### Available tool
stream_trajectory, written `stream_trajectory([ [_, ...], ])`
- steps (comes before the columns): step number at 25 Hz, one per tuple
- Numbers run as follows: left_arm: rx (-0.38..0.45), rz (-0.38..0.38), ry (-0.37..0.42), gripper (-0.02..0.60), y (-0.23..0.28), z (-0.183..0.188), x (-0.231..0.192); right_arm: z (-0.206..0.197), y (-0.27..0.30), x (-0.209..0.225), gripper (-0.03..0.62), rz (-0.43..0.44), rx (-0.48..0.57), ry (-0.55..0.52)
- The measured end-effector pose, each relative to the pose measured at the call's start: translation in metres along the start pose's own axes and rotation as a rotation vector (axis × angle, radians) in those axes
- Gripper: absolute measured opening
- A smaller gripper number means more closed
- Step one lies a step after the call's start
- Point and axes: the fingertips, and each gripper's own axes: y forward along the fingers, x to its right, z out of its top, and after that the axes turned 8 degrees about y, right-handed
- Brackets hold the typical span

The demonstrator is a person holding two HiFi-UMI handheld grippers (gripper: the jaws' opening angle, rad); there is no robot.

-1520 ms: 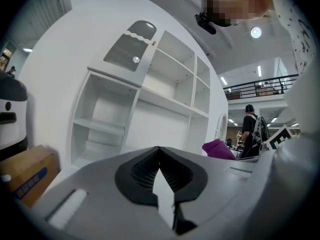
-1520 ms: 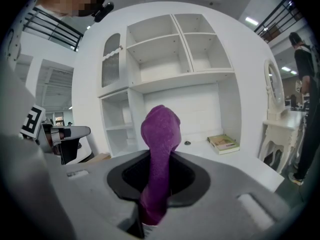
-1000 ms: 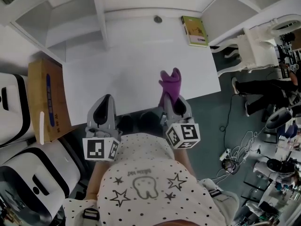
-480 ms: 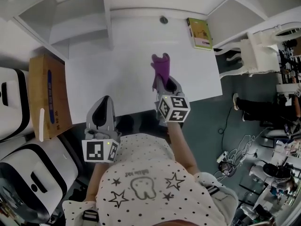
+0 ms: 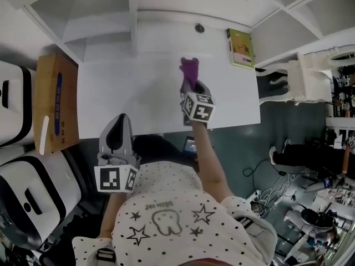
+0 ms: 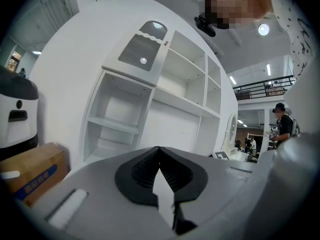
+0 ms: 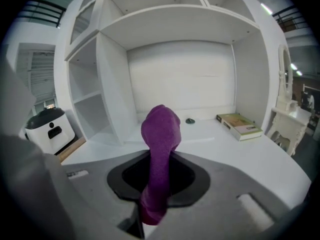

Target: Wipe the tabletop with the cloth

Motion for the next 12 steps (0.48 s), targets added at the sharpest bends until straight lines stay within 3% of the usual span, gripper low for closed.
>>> stream_trajectory([
  [12, -0.010, -0.014, 0.002, -0.006, 0.008, 0.012, -0.014, -0.038, 0.078, 0.008, 0.072, -0.132, -0.138, -0.037],
])
